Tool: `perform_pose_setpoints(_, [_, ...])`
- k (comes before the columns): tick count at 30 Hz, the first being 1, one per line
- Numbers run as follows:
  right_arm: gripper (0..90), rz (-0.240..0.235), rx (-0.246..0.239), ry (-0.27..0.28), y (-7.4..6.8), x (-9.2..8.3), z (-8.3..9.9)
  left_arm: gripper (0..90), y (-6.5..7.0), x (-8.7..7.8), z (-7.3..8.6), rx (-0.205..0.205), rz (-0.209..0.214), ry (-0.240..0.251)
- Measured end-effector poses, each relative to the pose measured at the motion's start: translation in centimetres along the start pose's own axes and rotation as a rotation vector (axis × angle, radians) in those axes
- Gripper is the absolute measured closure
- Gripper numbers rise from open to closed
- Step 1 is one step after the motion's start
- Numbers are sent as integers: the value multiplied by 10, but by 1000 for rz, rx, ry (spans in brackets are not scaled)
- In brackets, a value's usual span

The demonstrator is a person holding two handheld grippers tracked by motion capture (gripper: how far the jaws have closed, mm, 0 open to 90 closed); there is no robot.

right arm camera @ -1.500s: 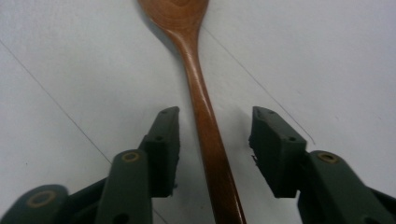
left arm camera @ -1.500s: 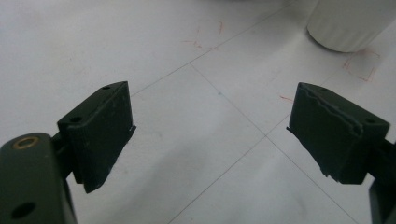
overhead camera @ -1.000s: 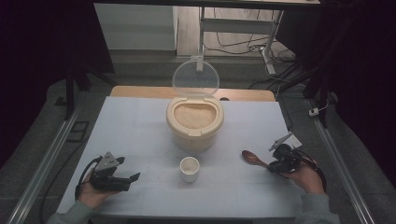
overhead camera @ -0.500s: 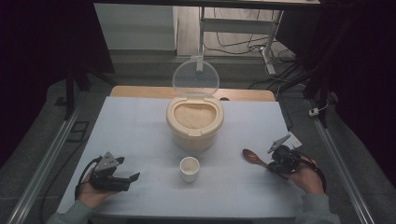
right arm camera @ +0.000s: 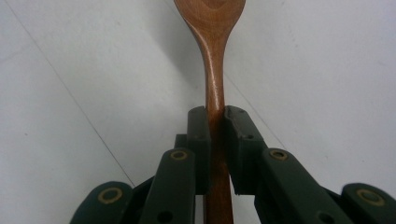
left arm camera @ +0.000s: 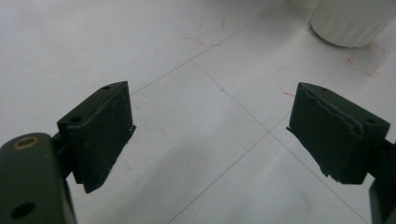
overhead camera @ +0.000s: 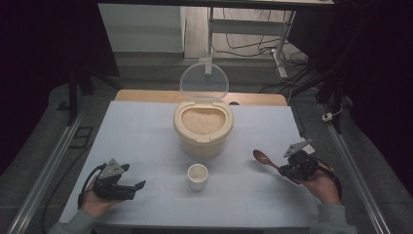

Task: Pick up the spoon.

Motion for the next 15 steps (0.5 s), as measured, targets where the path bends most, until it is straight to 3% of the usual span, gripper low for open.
perform_pose_setpoints(6, [800, 2, -9, 44, -4, -9, -4, 136, 0, 0, 0, 1, 0, -1])
perform_pose_setpoints(15, [800, 5, -64, 126, -19, -31, -20, 135, 0, 0, 0, 1, 1, -3])
Point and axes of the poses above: each handheld gripper's, and its own axes: x roughly forward along the jaws, z roughly out of its underside, y roughly to its right, the point moved 6 cm from there along x, roughly forward along the jaws, and after that the axes turned 13 degrees about -y, right-handed, at the moved point
